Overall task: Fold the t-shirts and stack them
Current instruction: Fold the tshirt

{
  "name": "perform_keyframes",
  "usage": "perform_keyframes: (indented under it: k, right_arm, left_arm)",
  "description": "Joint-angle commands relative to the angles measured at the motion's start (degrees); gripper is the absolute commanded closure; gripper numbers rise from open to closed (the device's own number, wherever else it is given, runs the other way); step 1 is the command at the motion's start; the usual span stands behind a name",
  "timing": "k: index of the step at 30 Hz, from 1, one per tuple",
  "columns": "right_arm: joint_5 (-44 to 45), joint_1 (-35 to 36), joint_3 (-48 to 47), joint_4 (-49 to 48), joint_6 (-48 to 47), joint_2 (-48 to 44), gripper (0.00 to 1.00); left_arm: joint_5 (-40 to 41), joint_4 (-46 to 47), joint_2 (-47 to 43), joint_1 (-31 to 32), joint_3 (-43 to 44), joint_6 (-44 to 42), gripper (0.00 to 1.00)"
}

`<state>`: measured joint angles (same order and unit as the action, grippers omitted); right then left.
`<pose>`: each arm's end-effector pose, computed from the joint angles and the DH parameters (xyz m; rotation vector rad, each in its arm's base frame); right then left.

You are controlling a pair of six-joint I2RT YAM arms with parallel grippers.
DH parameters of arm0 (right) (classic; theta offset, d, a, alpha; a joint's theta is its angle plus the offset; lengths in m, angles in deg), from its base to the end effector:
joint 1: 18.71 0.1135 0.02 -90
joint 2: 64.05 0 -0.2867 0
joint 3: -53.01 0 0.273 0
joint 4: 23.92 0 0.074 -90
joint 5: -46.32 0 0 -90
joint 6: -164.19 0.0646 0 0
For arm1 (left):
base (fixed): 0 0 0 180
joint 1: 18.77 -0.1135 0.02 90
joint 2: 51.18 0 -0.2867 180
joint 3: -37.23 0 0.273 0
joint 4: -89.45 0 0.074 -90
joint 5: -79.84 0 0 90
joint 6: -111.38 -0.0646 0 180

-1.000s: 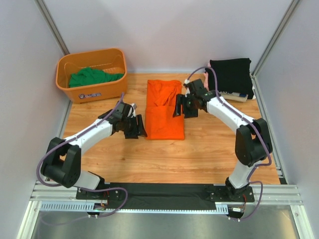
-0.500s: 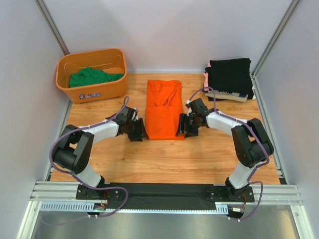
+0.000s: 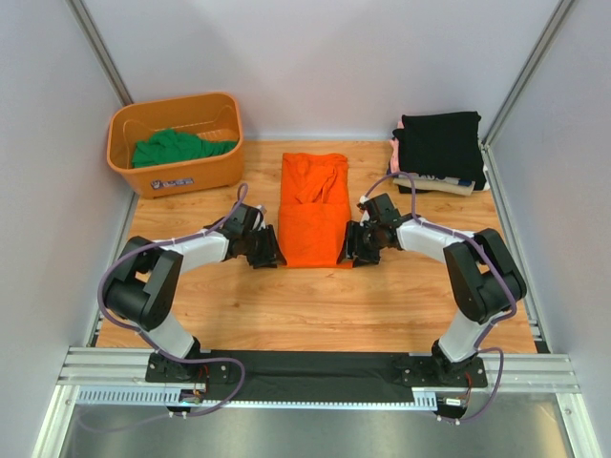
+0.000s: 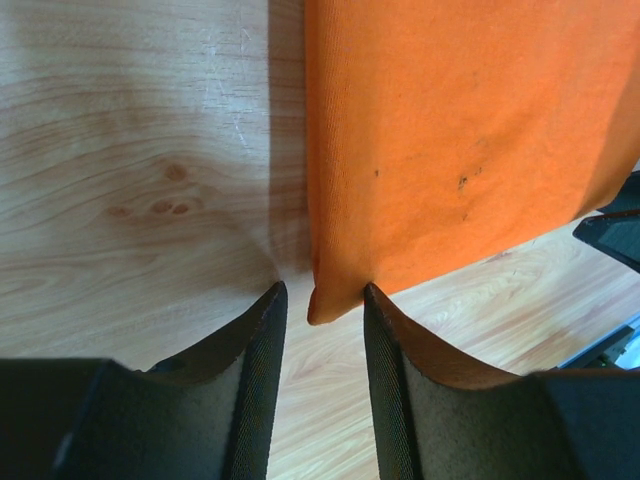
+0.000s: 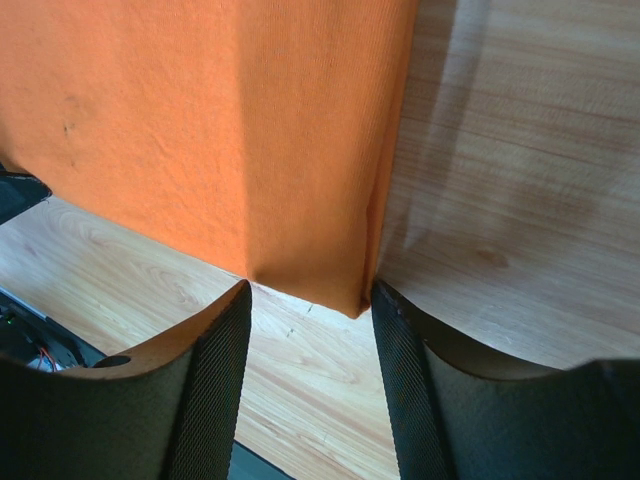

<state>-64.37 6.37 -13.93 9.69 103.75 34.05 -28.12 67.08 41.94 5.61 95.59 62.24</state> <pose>0.3085 0.1696 0.1345 -0.0049 2.8230 0.7472 0.2954 -0.1558 0.1304 -0.2638 2.7048 -0.7930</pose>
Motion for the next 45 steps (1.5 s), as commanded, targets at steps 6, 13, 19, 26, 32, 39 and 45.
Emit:
perform_keyframes:
  k: [6, 13, 19, 26, 32, 39, 45]
  right_arm:
    - [-0.23, 0.23, 2.03, -2.18, 0.85, 0.07, 0.62]
    - [-0.67, 0.23, 2.03, -2.71, 0.76, -0.1, 1.0]
    - [-0.58, 0.23, 5.45, -1.84, 1.11, -6.32, 1.0]
    - [3.62, 3.13, 10.82, 5.45, 3.31, -20.13, 1.0]
    - [10.4, 12.7, 14.42, 16.78, 10.15, -36.21, 1.0]
    - [17.34, 25.27, 14.52, 27.59, 19.91, -51.33, 1.0]
    - [26.13, 25.37, 5.31, 34.19, 17.74, -51.71, 1.0]
  left_arm:
    - [0.55, 2.99, 1.8, 0.14, -0.41, -0.34, 0.74]
    - [0.99, 2.73, 3.03, 0.23, 0.65, 0.18, 1.0]
    - [3.27, -2.71, -3.46, 3.12, -0.93, 0.97, 1.0]
    - [9.59, -10.17, -22.15, 12.6, -9.44, 10.28, 1.0]
    - [14.87, -22.92, -37.1, 24.73, -10.34, 17.93, 1.0]
    - [21.21, -35.93, -47.24, 35.99, -6.3, 24.09, 1.0]
    - [26.82, -42.53, -48.04, 36.09, 1.51, 21.81, 1.0]
